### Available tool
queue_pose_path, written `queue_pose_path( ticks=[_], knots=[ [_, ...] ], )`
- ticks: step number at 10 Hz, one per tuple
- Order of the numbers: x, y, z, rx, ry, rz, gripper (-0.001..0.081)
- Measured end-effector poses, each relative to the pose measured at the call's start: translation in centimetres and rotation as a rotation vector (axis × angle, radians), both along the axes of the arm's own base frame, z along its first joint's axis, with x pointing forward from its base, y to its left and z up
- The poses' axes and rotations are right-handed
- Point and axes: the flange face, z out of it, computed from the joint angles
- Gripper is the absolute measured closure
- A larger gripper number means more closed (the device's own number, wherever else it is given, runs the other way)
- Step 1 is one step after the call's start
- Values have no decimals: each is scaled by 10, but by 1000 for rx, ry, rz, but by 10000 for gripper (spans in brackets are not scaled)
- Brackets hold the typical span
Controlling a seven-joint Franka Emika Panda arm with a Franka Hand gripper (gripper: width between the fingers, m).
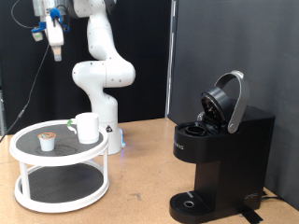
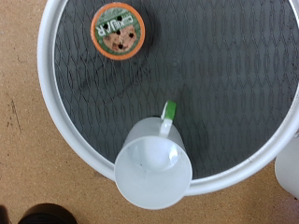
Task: Make a cup of coffee with the keurig machine
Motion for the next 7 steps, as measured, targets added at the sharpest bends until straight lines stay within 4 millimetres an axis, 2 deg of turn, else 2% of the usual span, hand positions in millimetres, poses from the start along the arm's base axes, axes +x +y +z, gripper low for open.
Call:
queue_pose_path(
  ticks=[4,7],
  knots=[
    [23,-19,-4,-3,35,-8,-3],
    [21,-18,-9,14,31,40,-3]
  ],
)
